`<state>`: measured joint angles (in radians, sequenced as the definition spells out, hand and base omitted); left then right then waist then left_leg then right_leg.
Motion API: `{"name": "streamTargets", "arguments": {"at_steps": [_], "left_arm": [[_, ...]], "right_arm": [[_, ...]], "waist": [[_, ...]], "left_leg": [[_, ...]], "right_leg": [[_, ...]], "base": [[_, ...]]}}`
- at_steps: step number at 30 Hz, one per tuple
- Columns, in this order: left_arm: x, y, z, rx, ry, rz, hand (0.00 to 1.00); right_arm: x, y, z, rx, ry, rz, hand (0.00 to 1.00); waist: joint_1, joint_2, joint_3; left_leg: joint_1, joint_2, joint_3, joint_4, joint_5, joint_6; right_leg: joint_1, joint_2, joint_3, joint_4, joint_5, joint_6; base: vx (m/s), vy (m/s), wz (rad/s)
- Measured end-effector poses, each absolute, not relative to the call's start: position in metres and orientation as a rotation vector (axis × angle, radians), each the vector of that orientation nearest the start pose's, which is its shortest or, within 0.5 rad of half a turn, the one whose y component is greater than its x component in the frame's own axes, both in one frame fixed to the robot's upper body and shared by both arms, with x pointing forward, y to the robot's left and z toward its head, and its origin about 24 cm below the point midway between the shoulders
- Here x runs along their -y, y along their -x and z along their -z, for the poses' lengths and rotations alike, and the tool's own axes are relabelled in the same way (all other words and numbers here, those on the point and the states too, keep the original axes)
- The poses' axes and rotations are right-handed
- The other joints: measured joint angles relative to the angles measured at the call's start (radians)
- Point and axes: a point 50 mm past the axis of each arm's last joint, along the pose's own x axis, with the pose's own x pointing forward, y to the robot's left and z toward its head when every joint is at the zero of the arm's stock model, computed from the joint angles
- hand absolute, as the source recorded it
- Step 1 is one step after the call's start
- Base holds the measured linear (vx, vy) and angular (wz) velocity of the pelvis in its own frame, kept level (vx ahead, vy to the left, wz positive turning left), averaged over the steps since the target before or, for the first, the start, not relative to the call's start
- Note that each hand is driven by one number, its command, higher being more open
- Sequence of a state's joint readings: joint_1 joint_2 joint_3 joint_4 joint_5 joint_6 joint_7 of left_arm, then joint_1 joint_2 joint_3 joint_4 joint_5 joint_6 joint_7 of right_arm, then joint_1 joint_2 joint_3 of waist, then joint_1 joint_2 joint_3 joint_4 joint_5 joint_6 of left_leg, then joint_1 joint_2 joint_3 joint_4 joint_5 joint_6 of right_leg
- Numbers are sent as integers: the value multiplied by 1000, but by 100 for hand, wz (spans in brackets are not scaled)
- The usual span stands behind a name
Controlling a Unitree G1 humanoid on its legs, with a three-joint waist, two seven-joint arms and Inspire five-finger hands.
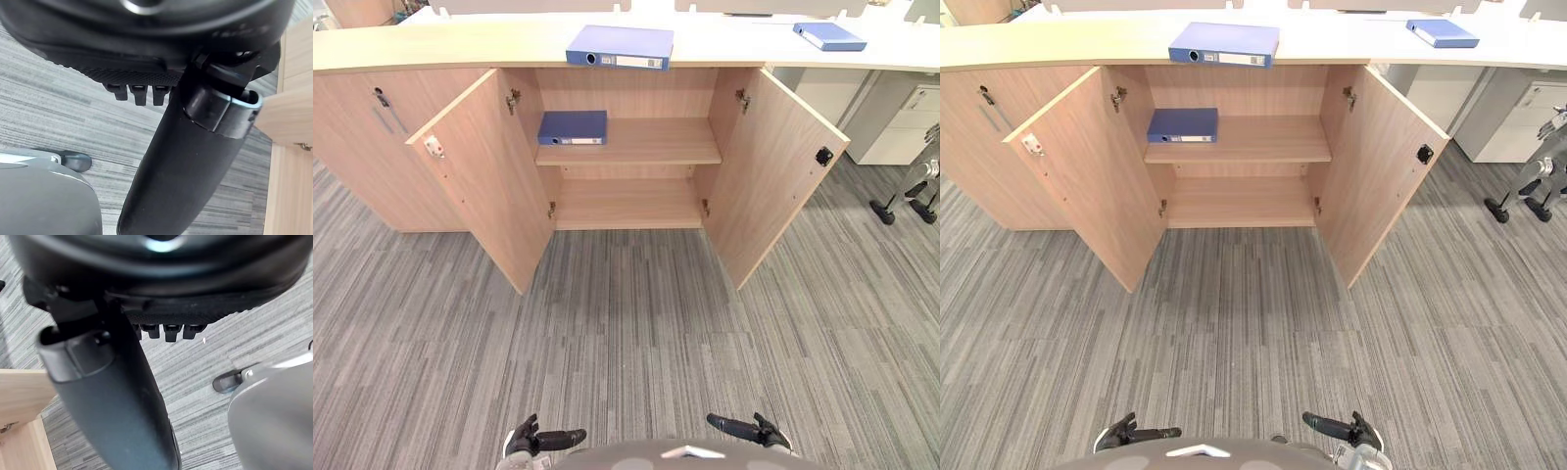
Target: Walk over to the cabinet, pick up the folder, carry it to the office cabinet, place the folder inside the office cabinet, then close the office cabinet door
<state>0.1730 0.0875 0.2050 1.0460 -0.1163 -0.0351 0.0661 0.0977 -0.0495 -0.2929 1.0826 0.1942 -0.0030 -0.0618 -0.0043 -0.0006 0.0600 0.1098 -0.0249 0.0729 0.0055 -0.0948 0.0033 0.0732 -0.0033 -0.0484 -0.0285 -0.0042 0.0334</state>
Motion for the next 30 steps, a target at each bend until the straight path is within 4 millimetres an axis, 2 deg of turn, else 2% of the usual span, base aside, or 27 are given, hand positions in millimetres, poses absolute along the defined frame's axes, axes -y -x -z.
{"name": "streamTargets", "arguments": {"at_steps": [2, 8, 30], "left_arm": [[-216, -56, 164, -1151, 90, -408, 100], [-216, -58, 164, -1148, 84, -401, 100], [-217, -59, 164, -1148, 74, -395, 100]], "right_arm": [[199, -81, 166, -1129, -239, 451, 100], [198, -90, 164, -1116, -204, 413, 100], [198, -93, 164, -1112, -198, 406, 100]], "waist": [[0, -1, 4], [1, -1, 14], [6, -2, 34]], "left_leg": [[8, 0, 0, -16, 8, -12], [19, 0, 0, -20, 8, -12], [24, 0, 31, -25, 8, -12]], "right_leg": [[3, 0, -2, -3, 0, 0], [16, 0, -4, -11, 0, 0], [16, 3, 24, -29, 20, 2]], "base": [[0, 0, 0], [0, 0, 0], [-12, -4, -4]]}}
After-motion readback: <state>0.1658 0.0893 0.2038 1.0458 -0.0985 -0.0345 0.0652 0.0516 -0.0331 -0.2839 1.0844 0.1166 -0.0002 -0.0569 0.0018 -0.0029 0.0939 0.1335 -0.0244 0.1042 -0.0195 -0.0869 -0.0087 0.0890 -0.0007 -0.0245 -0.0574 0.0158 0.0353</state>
